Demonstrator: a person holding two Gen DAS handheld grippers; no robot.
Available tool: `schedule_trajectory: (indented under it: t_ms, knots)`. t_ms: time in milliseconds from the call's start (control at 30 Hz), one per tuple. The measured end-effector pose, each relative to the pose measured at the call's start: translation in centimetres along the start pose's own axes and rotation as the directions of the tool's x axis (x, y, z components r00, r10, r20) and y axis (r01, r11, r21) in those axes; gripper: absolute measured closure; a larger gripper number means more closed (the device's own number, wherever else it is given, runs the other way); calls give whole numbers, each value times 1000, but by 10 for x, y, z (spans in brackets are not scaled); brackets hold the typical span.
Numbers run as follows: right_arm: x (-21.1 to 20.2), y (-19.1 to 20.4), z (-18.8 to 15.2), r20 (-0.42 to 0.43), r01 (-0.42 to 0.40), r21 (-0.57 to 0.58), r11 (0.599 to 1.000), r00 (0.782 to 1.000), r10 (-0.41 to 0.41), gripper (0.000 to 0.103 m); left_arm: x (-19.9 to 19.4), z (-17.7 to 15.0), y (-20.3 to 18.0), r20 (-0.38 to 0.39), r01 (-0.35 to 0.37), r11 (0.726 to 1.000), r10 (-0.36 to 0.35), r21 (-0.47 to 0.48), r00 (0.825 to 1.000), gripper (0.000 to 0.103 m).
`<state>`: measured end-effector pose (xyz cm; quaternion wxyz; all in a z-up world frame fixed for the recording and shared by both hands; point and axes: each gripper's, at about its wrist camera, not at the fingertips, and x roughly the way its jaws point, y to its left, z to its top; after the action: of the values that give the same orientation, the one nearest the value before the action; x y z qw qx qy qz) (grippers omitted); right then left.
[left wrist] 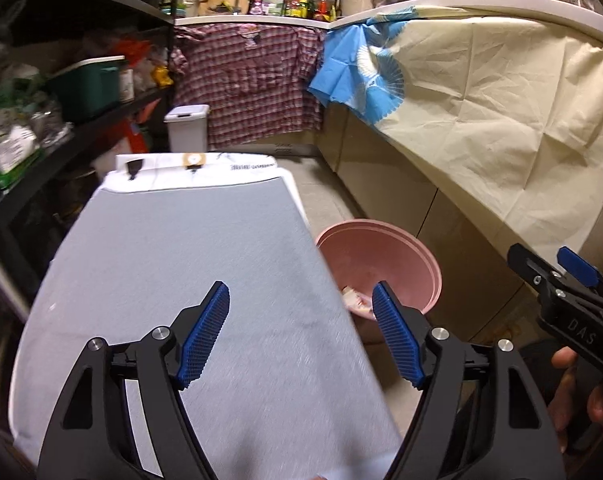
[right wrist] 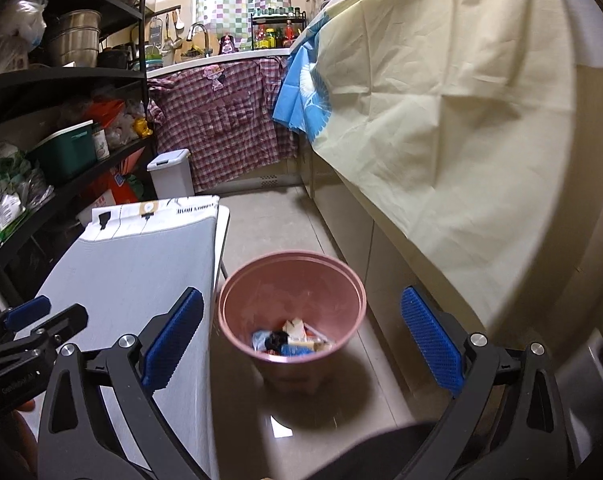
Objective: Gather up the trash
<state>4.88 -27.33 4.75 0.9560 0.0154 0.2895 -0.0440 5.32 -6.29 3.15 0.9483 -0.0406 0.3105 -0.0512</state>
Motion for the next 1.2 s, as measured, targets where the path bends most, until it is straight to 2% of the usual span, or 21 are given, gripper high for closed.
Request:
schedule_trajectory:
  t_ms: [133, 233, 600, 700, 900, 1200]
  knots:
    - [-20, -2, -15, -22, 4, 5, 1000, 1000, -3, 6, -21, -18, 7, -12, -10, 999, 10, -36, 1000, 24]
    - [-33, 1, -24, -28, 17, -10, 1000, 999, -18, 6, -30, -28, 9, -5, -11, 999, 11, -52, 1000, 23]
    - [-52, 13, -33, -14, 55, -56, 997, 998, -56, 6, -35, -50, 8, -34, -22, 998, 20, -59, 999, 15]
    - [-54, 16, -34, -11, 63, -75, 995, 998, -64, 6, -38, -51, 5, -30, -18, 999, 17, -51, 999, 8]
    - [-46, 15, -34, -20, 62, -70, 996, 998, -64, 6, -35, -51, 2, -12, -35, 999, 34, -8, 999, 8]
    - [-41, 13, -34, -30, 60, -60, 996, 998, -62, 6, -32, -50, 6, -11, -39, 999, 39, -24, 999, 8]
